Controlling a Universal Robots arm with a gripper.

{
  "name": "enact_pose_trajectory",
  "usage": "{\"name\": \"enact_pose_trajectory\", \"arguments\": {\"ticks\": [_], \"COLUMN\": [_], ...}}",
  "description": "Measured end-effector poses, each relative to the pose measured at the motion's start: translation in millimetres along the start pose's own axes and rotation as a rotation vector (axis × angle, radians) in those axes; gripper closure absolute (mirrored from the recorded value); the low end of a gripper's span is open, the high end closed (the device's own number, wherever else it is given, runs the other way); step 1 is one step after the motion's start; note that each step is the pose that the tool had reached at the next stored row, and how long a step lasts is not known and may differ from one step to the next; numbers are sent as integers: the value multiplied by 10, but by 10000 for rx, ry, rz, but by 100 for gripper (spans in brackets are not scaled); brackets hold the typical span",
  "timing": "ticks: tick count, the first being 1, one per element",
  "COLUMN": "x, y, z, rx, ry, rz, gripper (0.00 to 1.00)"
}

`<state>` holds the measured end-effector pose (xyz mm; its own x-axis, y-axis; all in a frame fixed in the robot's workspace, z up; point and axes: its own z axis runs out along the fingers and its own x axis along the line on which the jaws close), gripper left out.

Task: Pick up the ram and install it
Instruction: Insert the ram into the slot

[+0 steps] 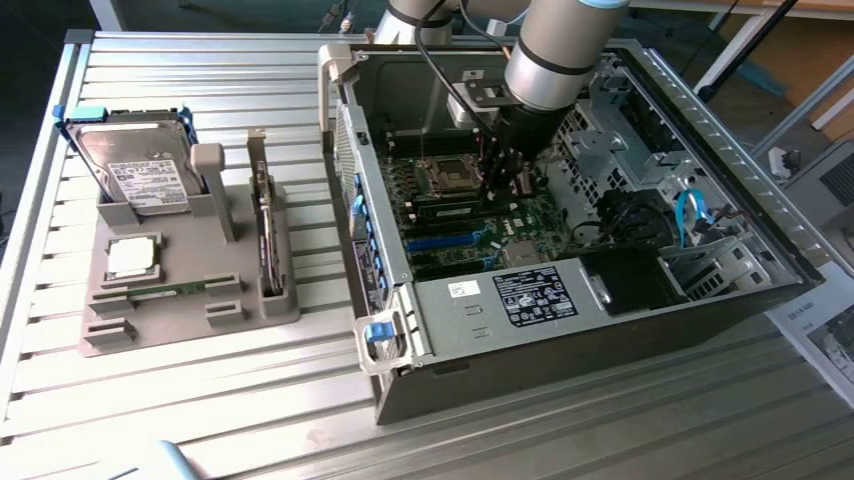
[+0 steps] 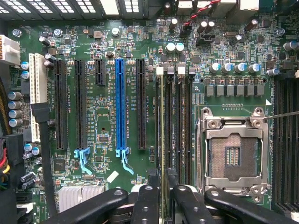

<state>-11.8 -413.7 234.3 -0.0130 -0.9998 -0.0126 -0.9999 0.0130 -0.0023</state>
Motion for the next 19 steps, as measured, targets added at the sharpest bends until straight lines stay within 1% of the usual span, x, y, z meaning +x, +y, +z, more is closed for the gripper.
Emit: {"name": "enact_pose_trajectory", "arguments": {"ticks": [8,10,13,16,17,19], "x": [0,0,-1,-2,-3,-4], "y": [0,0,0,0,-1,-1], "z": [0,-22,-78,-194,-246,-296], "rx": [0,0,0,-1,-1,-3], "ry": [-2,-1,-1,0,0,-1], "rz": [0,0,0,0,0,0], "gripper": [80,80,80,80,80,80]}}
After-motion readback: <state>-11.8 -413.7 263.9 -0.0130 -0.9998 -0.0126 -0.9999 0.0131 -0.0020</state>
